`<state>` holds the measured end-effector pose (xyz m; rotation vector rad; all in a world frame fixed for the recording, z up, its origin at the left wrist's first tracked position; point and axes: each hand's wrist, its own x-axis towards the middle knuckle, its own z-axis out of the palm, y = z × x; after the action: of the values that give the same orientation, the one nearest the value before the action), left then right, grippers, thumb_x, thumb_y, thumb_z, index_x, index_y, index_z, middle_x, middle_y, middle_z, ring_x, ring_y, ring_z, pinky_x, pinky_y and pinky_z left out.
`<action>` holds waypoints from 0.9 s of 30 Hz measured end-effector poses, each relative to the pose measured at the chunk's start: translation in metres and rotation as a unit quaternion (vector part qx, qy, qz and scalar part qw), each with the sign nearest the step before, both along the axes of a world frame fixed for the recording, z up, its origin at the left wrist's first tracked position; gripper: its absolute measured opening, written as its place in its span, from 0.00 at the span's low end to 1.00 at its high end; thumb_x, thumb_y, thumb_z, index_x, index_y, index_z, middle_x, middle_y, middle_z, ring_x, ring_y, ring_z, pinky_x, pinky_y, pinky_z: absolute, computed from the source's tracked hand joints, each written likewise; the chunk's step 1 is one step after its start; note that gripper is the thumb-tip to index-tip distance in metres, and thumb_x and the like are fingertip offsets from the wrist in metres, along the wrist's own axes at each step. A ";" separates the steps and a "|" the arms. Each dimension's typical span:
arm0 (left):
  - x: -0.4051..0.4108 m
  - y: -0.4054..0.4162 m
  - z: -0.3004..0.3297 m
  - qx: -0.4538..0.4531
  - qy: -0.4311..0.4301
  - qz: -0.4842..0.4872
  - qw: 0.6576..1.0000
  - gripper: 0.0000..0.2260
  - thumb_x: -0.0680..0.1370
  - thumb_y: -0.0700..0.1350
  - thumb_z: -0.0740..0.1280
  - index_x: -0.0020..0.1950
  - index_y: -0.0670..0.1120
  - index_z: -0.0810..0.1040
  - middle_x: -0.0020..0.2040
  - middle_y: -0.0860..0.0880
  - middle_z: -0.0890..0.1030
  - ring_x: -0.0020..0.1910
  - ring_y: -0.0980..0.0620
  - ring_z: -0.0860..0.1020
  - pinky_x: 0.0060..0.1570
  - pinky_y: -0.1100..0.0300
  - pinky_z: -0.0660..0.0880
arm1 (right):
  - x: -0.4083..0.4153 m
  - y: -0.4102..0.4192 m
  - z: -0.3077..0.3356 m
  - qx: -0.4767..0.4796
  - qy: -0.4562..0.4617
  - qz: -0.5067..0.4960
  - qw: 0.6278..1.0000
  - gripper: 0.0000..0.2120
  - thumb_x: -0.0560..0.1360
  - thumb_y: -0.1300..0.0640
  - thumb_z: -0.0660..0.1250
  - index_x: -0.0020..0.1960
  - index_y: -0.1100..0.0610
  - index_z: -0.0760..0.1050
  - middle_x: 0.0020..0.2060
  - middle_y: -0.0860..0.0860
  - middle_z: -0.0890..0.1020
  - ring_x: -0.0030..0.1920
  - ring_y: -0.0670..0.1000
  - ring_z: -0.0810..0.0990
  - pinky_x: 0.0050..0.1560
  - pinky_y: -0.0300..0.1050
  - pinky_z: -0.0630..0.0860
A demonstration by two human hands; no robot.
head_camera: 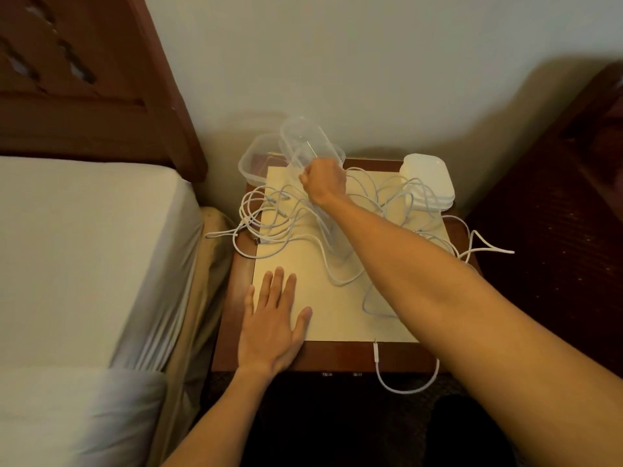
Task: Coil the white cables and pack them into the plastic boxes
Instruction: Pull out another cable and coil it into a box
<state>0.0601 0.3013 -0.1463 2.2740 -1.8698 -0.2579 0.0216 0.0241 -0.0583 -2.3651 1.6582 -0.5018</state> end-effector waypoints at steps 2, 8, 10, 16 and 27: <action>0.000 0.001 -0.001 0.000 0.005 -0.002 1.000 0.30 0.81 0.64 0.43 0.80 0.54 0.45 0.80 0.53 0.41 0.78 0.54 0.37 0.76 0.48 0.39 | 0.000 0.002 0.001 -0.009 -0.034 -0.005 0.999 0.11 0.78 0.53 0.65 0.44 0.58 0.83 0.37 0.55 0.81 0.42 0.57 0.80 0.39 0.45 0.67; 0.000 0.002 -0.001 -0.007 0.020 -0.001 1.000 0.30 0.81 0.64 0.44 0.80 0.55 0.44 0.80 0.53 0.40 0.78 0.54 0.36 0.76 0.49 0.37 | -0.025 0.052 0.047 -0.134 -0.122 0.024 0.983 0.13 0.79 0.51 0.63 0.41 0.54 0.82 0.40 0.49 0.83 0.46 0.52 0.75 0.46 0.46 0.64; -0.001 0.002 0.002 -0.001 0.017 0.002 1.000 0.30 0.81 0.64 0.44 0.80 0.54 0.45 0.80 0.52 0.41 0.78 0.54 0.37 0.75 0.49 0.36 | -0.042 0.098 0.059 -0.179 -0.153 0.055 0.970 0.12 0.79 0.50 0.63 0.43 0.53 0.81 0.41 0.47 0.82 0.45 0.49 0.73 0.45 0.46 0.62; 0.003 0.000 0.023 -0.001 0.212 0.010 0.977 0.26 0.81 0.61 0.47 0.77 0.55 0.60 0.79 0.56 0.53 0.79 0.55 0.46 0.74 0.55 0.36 | -0.103 0.238 0.043 -0.240 -0.080 0.098 0.963 0.09 0.79 0.50 0.63 0.44 0.52 0.78 0.40 0.46 0.79 0.44 0.50 0.72 0.45 0.48 0.65; -0.049 0.023 0.104 -0.114 0.431 0.201 0.872 0.14 0.77 0.56 0.67 0.56 0.48 0.77 0.52 0.54 0.81 0.49 0.49 0.81 0.55 0.48 0.75 | -0.141 0.295 -0.013 -0.202 0.037 0.194 0.959 0.07 0.77 0.47 0.64 0.45 0.50 0.76 0.39 0.46 0.78 0.42 0.52 0.75 0.40 0.48 0.68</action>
<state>0.0111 0.3246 -0.0425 1.8400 -0.8998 -0.7788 -0.1196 0.3191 -0.0710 -2.9386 1.1471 -0.7363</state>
